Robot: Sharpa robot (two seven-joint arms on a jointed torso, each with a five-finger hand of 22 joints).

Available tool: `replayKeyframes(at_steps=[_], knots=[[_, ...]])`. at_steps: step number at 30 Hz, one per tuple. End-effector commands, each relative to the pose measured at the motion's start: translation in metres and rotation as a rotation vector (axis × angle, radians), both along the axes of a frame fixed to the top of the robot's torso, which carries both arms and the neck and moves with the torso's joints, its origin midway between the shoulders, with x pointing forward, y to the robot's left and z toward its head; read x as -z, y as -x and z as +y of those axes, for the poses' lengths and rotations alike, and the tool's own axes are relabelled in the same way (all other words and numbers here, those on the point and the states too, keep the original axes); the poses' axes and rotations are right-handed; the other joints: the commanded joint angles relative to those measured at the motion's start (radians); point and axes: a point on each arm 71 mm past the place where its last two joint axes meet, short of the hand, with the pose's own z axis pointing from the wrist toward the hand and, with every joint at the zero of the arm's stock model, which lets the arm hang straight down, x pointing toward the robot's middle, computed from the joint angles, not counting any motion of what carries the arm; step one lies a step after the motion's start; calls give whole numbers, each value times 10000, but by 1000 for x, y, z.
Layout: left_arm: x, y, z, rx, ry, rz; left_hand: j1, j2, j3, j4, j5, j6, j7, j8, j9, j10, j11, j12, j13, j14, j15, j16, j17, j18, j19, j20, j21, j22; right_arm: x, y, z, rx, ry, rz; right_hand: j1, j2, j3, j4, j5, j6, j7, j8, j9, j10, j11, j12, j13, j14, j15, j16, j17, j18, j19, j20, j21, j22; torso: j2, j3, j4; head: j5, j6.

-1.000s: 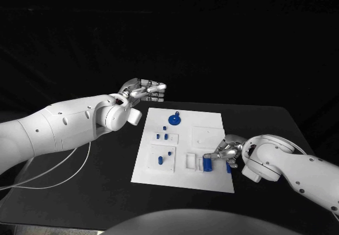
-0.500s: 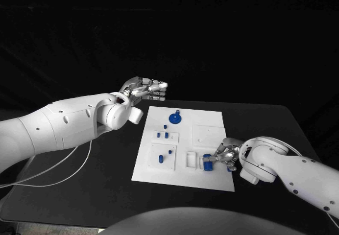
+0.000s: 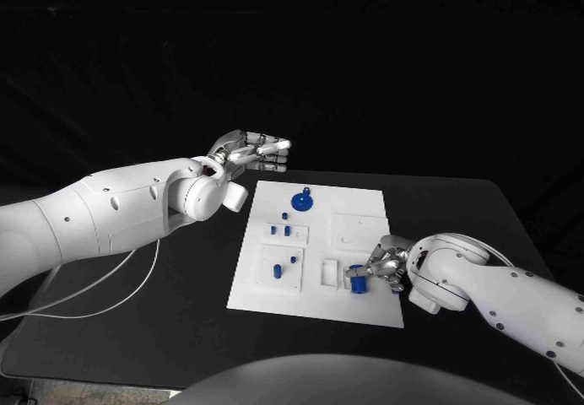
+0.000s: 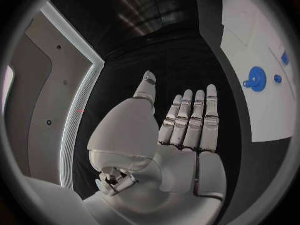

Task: Assemble the parts on the task board

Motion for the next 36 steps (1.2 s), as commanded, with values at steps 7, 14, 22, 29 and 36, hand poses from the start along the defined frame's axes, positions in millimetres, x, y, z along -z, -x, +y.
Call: replayKeyframes(at_steps=[7,14,22,29,36], knots=[[1,1,-2,135,77,141,-56,-42,29,83,-38,-163,33,-42,-20,-48,6,3,7,-60,11,-24,-8,3,-50,15,18,-5,10,7,0,-182,554,99,647,-228,2430,-1567,376,130,-23,-75,-1022,-74,-59,-47,4,48,-37,-69,48,-128,534,-33,2,215,-2,-7,-12,-19,-30],[2,0,-2,123,55,177,-58,-42,35,93,-38,-214,40,-41,-20,-63,12,0,6,-58,17,-23,-7,7,-49,18,18,-5,6,7,2,87,-227,-135,136,-248,3456,-2174,655,241,-49,-71,-1097,-36,-84,-14,34,54,-55,-60,69,-145,540,-54,107,310,-4,-1,-8,-8,-12],[3,-2,0,44,-3,216,-62,-32,39,105,-38,-217,41,-35,-18,-69,13,1,6,-72,17,-25,-8,13,-49,21,18,-5,-8,10,11,-176,-1015,-422,48,-126,3826,-2648,613,337,-60,-70,-1078,-18,-91,28,64,59,-35,-59,58,-172,537,-38,157,393,-4,-1,-7,26,6],[4,-2,1,30,-29,256,-70,-50,40,121,-39,-253,45,-39,-21,-70,14,1,6,-63,16,-23,-7,15,-45,22,19,-4,-24,7,17,-296,-1439,-648,-51,-76,3775,-2622,365,358,-83,-69,-1077,13,-98,52,75,62,-41,-48,63,-173,540,-42,152,414,5,-3,-7,64,24],[4,-2,0,67,-40,312,-76,-63,50,144,-39,-270,46,-38,-21,-77,14,1,6,-85,20,-25,-8,16,-45,23,19,-4,-36,4,24,-391,-1617,-787,-29,-79,3719,-2629,446,392,-94,-70,-1081,31,-105,60,76,60,-45,-48,59,-179,541,-45,157,436,6,-5,-1,74,16]])
